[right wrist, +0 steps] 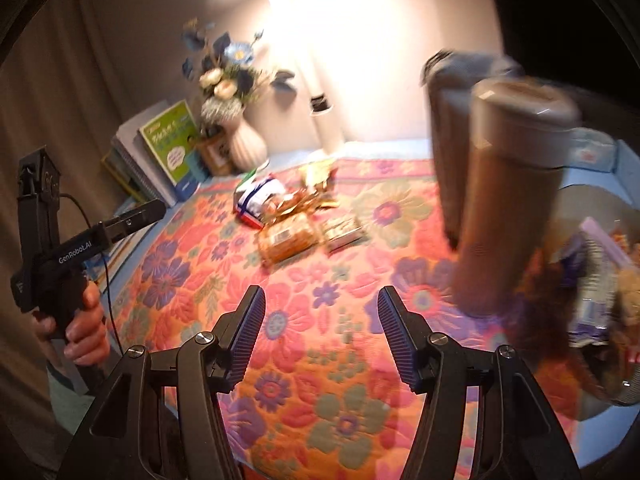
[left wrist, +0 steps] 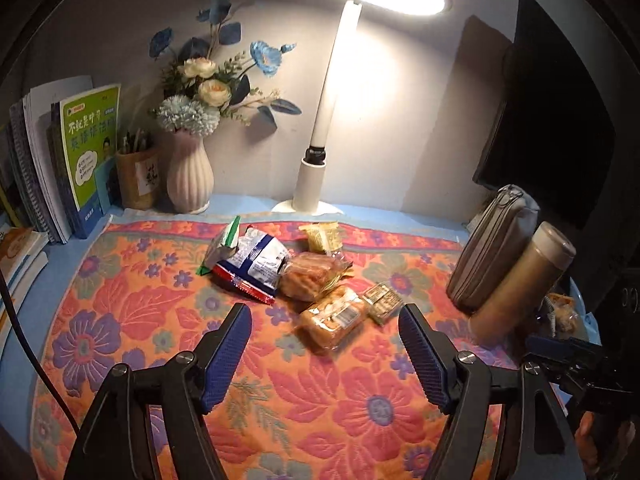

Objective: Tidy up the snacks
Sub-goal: 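Move both open tools back to the remaining snacks on the table, then grasp the bread bag with left tool while right tool grasps the small printed snack pack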

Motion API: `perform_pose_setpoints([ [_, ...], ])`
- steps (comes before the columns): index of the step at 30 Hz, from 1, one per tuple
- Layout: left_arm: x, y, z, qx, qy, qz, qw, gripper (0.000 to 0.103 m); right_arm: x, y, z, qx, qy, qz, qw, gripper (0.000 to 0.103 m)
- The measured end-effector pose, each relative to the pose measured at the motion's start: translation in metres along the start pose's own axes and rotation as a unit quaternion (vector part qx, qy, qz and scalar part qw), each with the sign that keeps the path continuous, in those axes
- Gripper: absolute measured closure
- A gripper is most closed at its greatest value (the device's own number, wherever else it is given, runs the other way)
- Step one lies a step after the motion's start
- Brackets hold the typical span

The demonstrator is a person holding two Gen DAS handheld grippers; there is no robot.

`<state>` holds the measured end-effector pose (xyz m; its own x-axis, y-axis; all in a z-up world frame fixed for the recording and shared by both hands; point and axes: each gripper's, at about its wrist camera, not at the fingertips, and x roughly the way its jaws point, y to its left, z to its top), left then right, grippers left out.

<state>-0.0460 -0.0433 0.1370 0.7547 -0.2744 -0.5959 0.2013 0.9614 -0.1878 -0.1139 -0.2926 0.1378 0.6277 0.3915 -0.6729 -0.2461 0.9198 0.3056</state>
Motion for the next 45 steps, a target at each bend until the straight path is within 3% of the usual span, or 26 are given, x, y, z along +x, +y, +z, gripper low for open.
perform_pose_setpoints([
  [7,0.076,-0.001,-0.008,0.059,0.089,-0.031,0.9938,0.026,0.084,-0.005,0.018,0.019,0.069,-0.011,0.997,0.045],
  [13,0.133,-0.007,-0.004,0.096,0.119,-0.036,0.9875,0.025,0.134,-0.012,0.036,-0.013,0.08,-0.08,0.993,0.045],
  [18,0.158,-0.007,-0.003,0.102,0.117,-0.034,0.9874,0.025,0.157,-0.019,0.044,-0.026,0.088,-0.077,0.993,0.044],
  [30,0.175,-0.009,-0.011,0.107,0.126,-0.043,0.9853,0.025,0.186,-0.02,0.052,-0.067,0.083,-0.084,0.991,0.044],
  [31,0.176,-0.009,-0.012,0.109,0.129,-0.044,0.9846,0.026,0.186,-0.02,0.053,-0.067,0.082,-0.083,0.991,0.044],
  [34,0.179,-0.011,-0.015,0.11,0.137,-0.052,0.9831,0.047,0.186,-0.023,0.054,-0.062,0.079,-0.076,0.992,0.044],
  [40,0.162,-0.006,-0.016,0.099,0.117,-0.067,0.9859,0.051,0.177,-0.028,0.048,-0.052,0.076,-0.063,0.994,0.044],
  [45,0.137,0.004,-0.022,0.081,0.095,-0.086,0.9885,0.052,0.165,-0.034,0.044,-0.021,0.07,-0.099,0.992,0.054],
])
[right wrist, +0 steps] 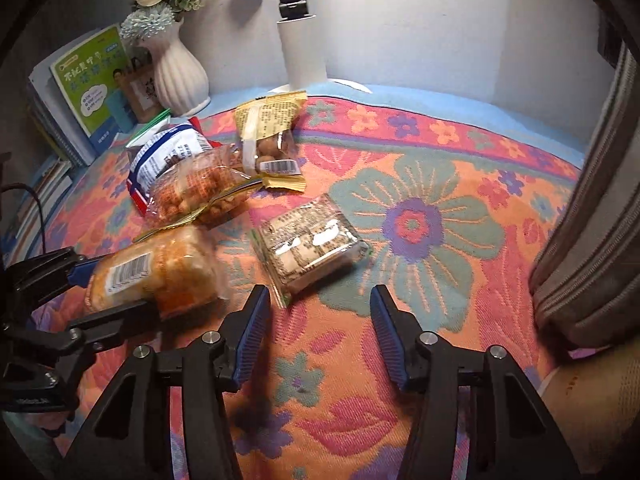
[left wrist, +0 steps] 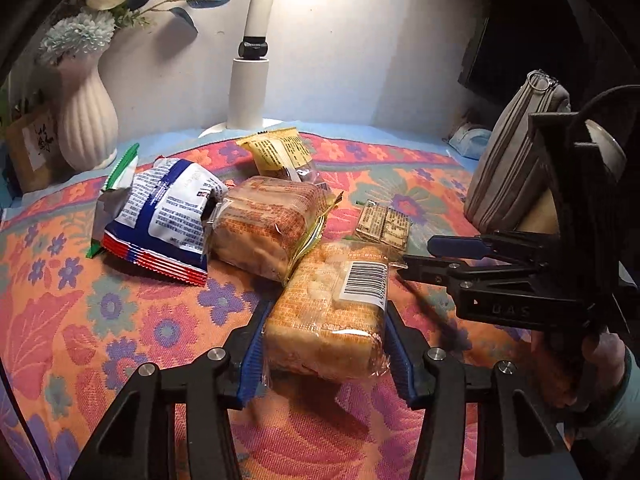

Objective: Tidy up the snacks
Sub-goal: 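Grasp the bread bag with left tool while right tool grasps the small printed snack pack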

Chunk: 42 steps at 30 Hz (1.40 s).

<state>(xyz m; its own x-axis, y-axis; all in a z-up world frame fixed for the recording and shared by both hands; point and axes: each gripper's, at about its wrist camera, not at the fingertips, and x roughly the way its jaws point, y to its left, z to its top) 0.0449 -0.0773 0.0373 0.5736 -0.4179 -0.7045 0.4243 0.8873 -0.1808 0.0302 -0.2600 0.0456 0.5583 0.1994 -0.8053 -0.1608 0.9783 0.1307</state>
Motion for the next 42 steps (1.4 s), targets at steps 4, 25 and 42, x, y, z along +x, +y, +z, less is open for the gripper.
perform_pose_setpoints([
  [4,-0.006,0.008,0.0,-0.018,-0.008,-0.014,0.9997,0.052,-0.001,-0.001,0.006,0.05,0.018,0.073,0.996,0.054],
  [25,0.015,0.003,-0.002,-0.015,0.04,-0.008,0.9991,0.049,0.05,0.025,0.053,0.075,-0.003,-0.041,0.996,0.039],
  [42,-0.008,-0.016,-0.014,0.012,0.009,0.019,0.9997,0.056,-0.022,0.026,-0.022,0.034,-0.01,0.002,0.999,0.059],
])
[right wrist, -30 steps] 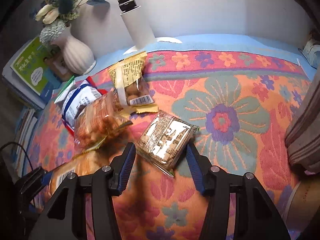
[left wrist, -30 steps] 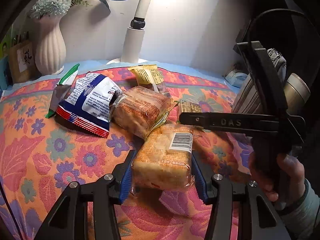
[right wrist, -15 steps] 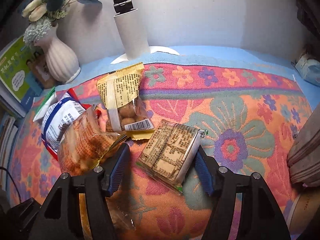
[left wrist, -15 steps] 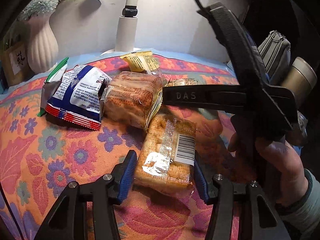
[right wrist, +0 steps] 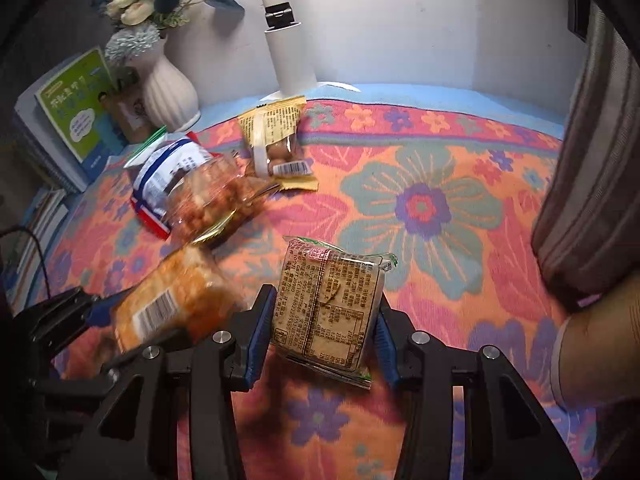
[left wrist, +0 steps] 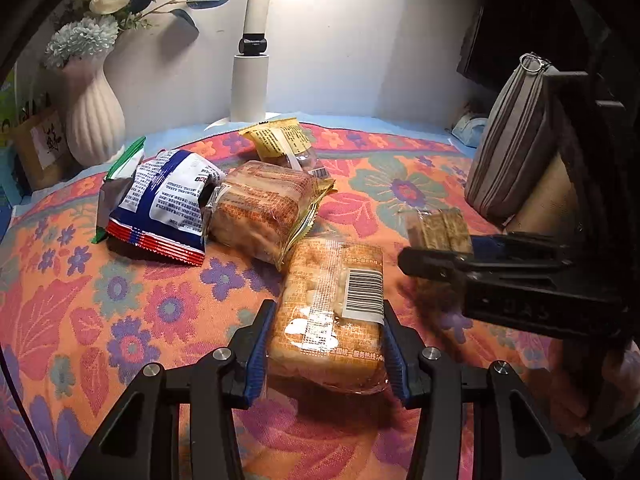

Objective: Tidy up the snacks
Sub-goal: 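Grasp the bread bag with left tool while right tool grasps the small printed snack pack, then carry the bread bag and snack pack over the amber glass plate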

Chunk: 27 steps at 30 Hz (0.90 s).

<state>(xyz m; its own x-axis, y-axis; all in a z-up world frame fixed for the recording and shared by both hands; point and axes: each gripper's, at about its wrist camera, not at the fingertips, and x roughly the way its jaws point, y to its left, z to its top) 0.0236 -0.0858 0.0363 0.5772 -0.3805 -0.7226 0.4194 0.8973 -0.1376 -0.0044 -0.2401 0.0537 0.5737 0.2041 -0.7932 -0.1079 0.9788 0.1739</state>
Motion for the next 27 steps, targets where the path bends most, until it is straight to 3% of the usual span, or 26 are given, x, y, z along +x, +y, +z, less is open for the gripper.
perform_pose_setpoints([
  [7,-0.031,-0.024,-0.019,-0.006,-0.007,-0.019,0.9998,0.056,-0.054,-0.001,-0.048,-0.02,-0.006,0.023,1.0,0.059],
  [12,-0.055,-0.057,-0.019,0.008,-0.021,-0.041,0.9989,0.056,-0.101,-0.016,-0.069,-0.026,-0.034,0.011,0.999,0.059],
  [21,-0.09,-0.167,-0.004,0.081,-0.053,-0.112,0.9889,0.056,-0.188,-0.081,-0.093,0.029,-0.105,-0.019,0.994,0.059],
  [27,-0.094,-0.244,0.013,0.124,-0.057,-0.155,0.9784,0.056,-0.242,-0.145,-0.09,0.072,-0.163,-0.072,0.981,0.059],
])
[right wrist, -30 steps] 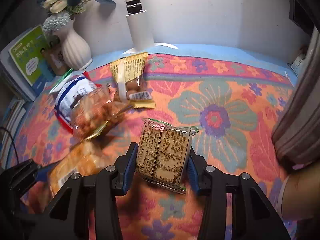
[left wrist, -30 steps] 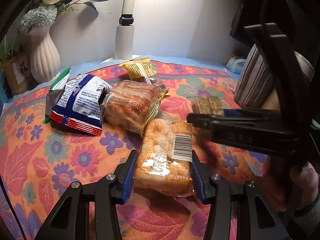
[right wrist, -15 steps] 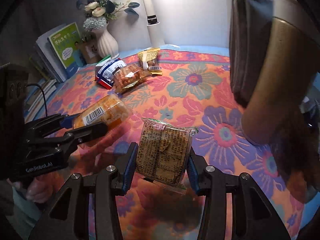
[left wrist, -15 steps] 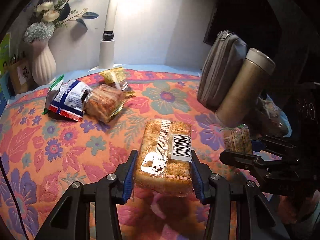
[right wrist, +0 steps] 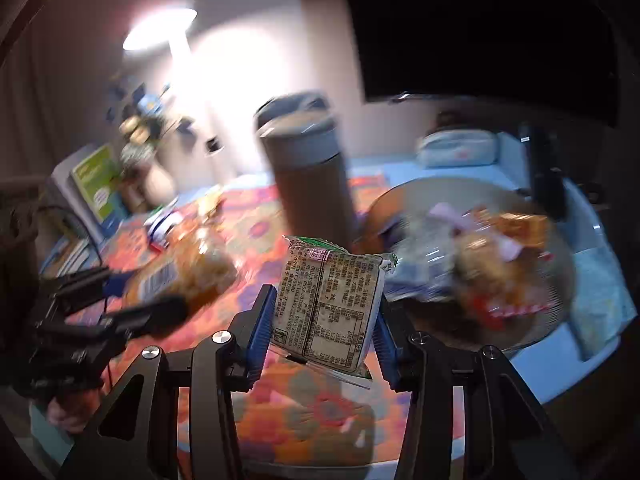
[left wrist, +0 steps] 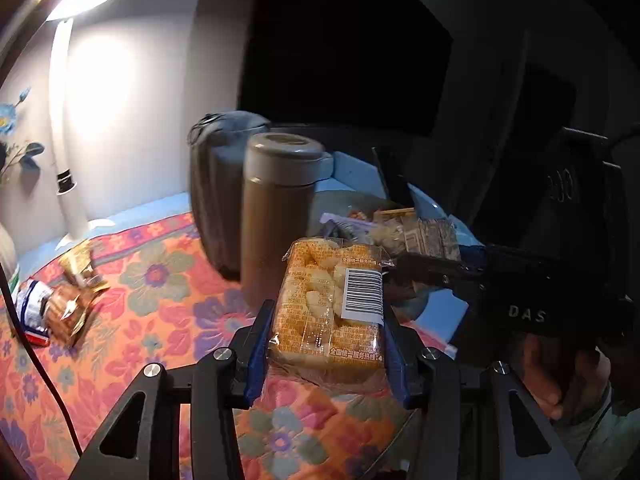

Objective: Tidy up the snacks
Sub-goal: 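Carry the bread bag and snack pack over the amber glass plate, then open both tools to drop the bags onto the plate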

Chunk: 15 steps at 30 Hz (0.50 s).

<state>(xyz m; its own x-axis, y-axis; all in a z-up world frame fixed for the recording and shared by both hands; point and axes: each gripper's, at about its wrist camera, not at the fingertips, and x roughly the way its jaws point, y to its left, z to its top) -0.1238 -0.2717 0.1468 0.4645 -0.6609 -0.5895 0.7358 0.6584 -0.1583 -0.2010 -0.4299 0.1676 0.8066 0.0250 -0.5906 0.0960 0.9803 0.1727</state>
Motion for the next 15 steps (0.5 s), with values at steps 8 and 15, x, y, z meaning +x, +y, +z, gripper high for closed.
perform_pose_setpoints([
  [8,0.058,-0.061,0.068,-0.002,0.011,-0.008,0.9999,0.056,0.004,-0.109,0.034,0.114,-0.017,-0.051,0.992,0.059],
  [15,0.122,-0.09,0.11,-0.005,0.027,0.02,0.9994,0.056,0.034,-0.17,0.035,0.196,0.008,-0.031,0.98,0.059],
])
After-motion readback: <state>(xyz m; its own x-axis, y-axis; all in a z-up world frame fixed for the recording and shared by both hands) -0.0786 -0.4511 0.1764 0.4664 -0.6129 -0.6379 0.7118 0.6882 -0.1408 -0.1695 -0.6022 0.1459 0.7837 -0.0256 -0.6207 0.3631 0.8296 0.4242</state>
